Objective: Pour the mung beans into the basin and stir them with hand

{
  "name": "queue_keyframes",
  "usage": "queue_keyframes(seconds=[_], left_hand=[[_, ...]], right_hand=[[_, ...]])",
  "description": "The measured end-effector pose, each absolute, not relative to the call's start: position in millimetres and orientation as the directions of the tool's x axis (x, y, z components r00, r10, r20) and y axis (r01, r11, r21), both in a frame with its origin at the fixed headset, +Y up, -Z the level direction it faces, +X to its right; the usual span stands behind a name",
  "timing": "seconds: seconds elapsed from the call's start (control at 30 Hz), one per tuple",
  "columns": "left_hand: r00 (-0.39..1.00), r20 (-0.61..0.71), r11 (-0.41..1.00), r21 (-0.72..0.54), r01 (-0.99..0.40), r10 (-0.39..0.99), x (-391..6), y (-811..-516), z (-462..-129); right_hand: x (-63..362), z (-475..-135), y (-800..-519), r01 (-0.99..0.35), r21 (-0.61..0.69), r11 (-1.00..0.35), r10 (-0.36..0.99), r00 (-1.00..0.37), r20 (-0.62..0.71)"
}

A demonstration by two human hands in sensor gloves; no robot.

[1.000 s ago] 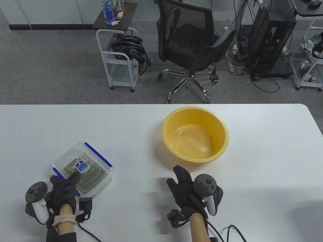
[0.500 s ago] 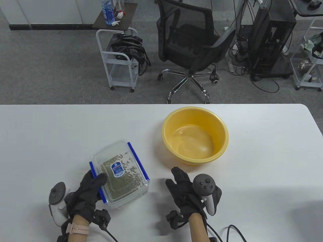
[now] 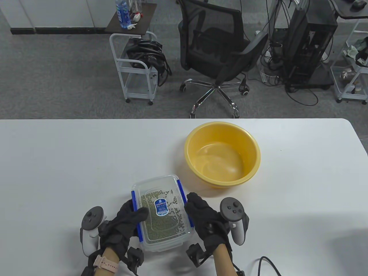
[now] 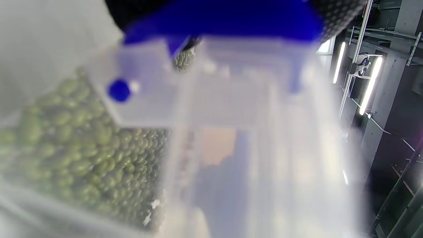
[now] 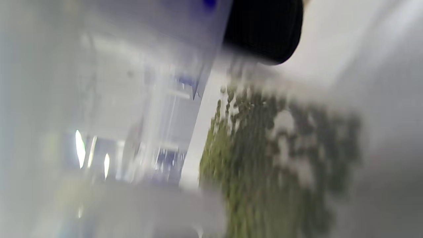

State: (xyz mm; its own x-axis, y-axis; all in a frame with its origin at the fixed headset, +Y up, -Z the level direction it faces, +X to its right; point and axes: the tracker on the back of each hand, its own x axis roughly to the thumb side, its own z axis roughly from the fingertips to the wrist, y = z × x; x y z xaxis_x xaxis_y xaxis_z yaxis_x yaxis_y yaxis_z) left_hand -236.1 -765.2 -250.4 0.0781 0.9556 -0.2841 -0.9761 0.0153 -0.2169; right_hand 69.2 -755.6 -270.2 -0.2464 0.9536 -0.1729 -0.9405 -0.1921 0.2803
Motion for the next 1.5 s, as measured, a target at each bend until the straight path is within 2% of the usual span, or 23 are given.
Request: queue_keyframes(seconds=[0.17,0.23,0.33,0.4,0.43,0.47,0.5,0.53,0.57,0.63,0.67,0.73,0.8,0.87,0.93,1.07,1.17,1.27,1.3,1.37,1.4,1.5], left_hand=[[0.062,-0.274,0.002,-0.212,-0.977,0.96,-239.3,-769.4,-251.8],[0.056,-0.27,-0.003,-0.213,-0.977,0.961,-239.1,-770.2,-252.4],[0.047,-0.265,-0.014,-0.225,-0.974,0.963,-238.3,-768.6,-252.2],[0.032,-0.26,-0.022,-0.203,-0.979,0.965,-239.4,-767.0,-252.4],[-0.002,-0.263,-0.064,-0.226,-0.972,0.965,-243.6,-769.3,-252.7],[-0.11,-0.247,-0.174,-0.257,-0.951,0.963,-241.9,-768.3,-254.6],[-0.103,-0.27,-0.177,-0.265,-0.948,0.957,-241.4,-766.3,-254.2],[-0.049,-0.257,-0.117,-0.258,-0.959,0.965,-241.7,-764.9,-253.1],[-0.039,-0.243,-0.098,-0.238,-0.966,0.969,-241.7,-764.2,-252.5],[-0.022,-0.242,-0.073,-0.203,-0.976,0.97,-241.5,-762.9,-251.6],[-0.042,-0.242,-0.097,-0.22,-0.971,0.969,-241.1,-763.8,-252.1],[-0.066,-0.246,-0.126,-0.236,-0.963,0.967,-240.9,-763.9,-252.2],[-0.069,-0.24,-0.127,-0.234,-0.964,0.968,-240.3,-762.4,-251.8],[-0.07,-0.238,-0.127,-0.235,-0.964,0.969,-241.1,-762.1,-251.3],[-0.092,-0.237,-0.151,-0.241,-0.959,0.967,-241.6,-763.4,-251.7],[-0.228,-0.237,-0.287,-0.256,-0.923,0.944,-242.0,-765.6,-254.6],[-0.228,-0.223,-0.279,-0.237,-0.931,0.948,-245.0,-765.1,-255.3],[-0.26,-0.272,-0.324,-0.223,-0.919,0.926,-251.4,-770.7,-254.6],[-0.429,-0.224,-0.476,-0.233,-0.848,0.875,-251.9,-773.0,-258.3],[-0.491,-0.294,-0.554,-0.195,-0.809,0.82,-254.8,-774.3,-256.7],[-0.454,-0.287,-0.516,-0.199,-0.833,0.844,-257.2,-774.6,-257.1],[-0.171,-0.299,-0.229,-0.17,-0.958,0.939,-264.0,-767.8,-257.7]], right_hand=[[60.1,-268.0,-752.4,-0.921,0.164,-0.354,0.914,-0.378,-0.148],[60.9,-267.2,-751.6,-0.925,0.139,-0.353,0.914,-0.373,-0.162],[62.9,-266.5,-749.3,-0.969,0.152,-0.197,0.938,-0.231,-0.258],[66.7,-268.4,-751.1,-0.974,0.176,-0.145,0.942,-0.191,-0.276],[72.6,-266.3,-761.6,-0.989,0.093,-0.117,0.921,-0.143,-0.363],[73.5,-270.5,-770.4,-0.988,0.138,0.076,0.939,0.024,-0.343],[72.6,-270.7,-774.1,-0.953,0.186,0.24,0.906,0.151,-0.397],[72.4,-270.9,-777.6,-0.895,0.225,0.386,0.838,0.239,-0.49],[73.6,-272.4,-779.3,-0.897,0.233,0.375,0.846,0.228,-0.481],[76.8,-274.5,-780.1,-0.951,0.232,0.205,0.885,0.079,-0.46],[77.3,-273.7,-780.3,-0.966,0.252,0.057,0.901,-0.058,-0.429],[73.4,-272.8,-778.6,-0.96,0.279,-0.016,0.923,-0.122,-0.366],[66.7,-270.6,-777.5,-0.944,0.316,0.092,0.907,-0.052,-0.419],[60.5,-268.8,-783.9,-0.884,0.388,0.261,0.87,0.042,-0.491],[59.3,-268.8,-789.8,-0.866,0.374,0.333,0.848,0.102,-0.52],[63.7,-272.0,-788.3,-0.909,0.345,0.235,0.888,0.057,-0.456],[64.2,-271.9,-785.4,-0.906,0.359,0.223,0.899,0.05,-0.435],[61.0,-271.0,-789.6,-0.91,0.35,0.222,0.902,0.055,-0.429],[56.2,-271.3,-790.9,-0.875,0.389,0.288,0.897,0.104,-0.43],[52.2,-270.3,-790.7,-0.875,0.377,0.305,0.894,0.126,-0.43],[51.5,-270.0,-790.7,-0.886,0.373,0.277,0.901,0.104,-0.421],[48.6,-269.8,-791.3,-0.896,0.378,0.234,0.914,0.069,-0.401]])
